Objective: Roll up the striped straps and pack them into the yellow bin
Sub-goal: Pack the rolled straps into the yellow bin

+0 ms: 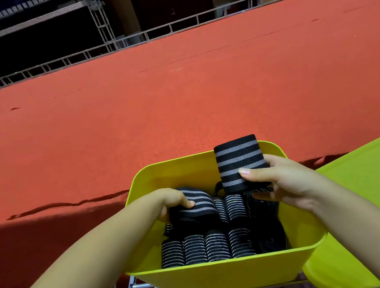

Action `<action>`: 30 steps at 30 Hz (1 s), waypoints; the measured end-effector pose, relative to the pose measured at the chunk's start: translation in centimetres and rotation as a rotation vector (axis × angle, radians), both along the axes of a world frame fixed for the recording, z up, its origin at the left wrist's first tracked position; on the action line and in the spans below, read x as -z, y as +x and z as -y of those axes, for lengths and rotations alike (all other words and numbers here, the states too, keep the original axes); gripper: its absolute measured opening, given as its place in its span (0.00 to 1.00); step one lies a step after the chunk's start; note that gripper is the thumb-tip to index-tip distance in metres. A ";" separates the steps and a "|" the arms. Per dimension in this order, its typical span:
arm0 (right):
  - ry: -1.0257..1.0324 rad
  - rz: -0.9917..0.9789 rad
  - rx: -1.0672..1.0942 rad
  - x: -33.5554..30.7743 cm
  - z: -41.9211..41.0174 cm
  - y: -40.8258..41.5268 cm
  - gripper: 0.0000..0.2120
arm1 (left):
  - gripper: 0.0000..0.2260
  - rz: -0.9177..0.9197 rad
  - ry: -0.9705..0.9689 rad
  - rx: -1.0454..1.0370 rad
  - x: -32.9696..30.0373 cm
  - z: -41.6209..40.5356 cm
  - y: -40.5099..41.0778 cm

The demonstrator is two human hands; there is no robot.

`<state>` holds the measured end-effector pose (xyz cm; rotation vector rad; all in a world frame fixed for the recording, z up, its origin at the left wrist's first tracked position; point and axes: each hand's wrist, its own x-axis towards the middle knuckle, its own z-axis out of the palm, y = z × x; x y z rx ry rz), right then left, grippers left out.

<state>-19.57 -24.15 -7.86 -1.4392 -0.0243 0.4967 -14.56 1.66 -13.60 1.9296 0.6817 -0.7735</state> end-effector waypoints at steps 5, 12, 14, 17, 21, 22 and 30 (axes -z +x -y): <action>-0.061 0.013 0.003 -0.3 0.5 0.2 0.20 | 0.15 0.031 -0.080 -0.003 -1.7 0.0 -0.8; -0.257 0.037 0.094 0.2 -2.6 1.7 0.18 | 0.18 0.147 -0.365 -0.043 -5.5 -1.0 -1.8; -0.280 0.027 0.106 0.8 -3.8 2.5 0.21 | 0.18 0.165 -0.456 -0.048 -6.1 -1.4 -2.2; -0.264 -0.016 0.109 1.6 -5.2 3.1 0.22 | 0.17 0.166 -0.490 -0.048 -6.1 -1.7 -2.6; -0.264 -0.146 0.095 3.8 -7.1 3.1 0.30 | 0.10 0.150 -0.384 -0.083 -5.5 -1.8 -2.9; -0.272 -0.184 0.073 4.4 -7.5 3.2 0.32 | 0.08 0.145 -0.351 -0.081 -5.2 -2.0 -2.9; -0.336 -0.395 -0.071 5.4 -9.3 3.9 0.21 | 0.10 0.090 -0.170 -0.072 -4.0 -2.8 -1.9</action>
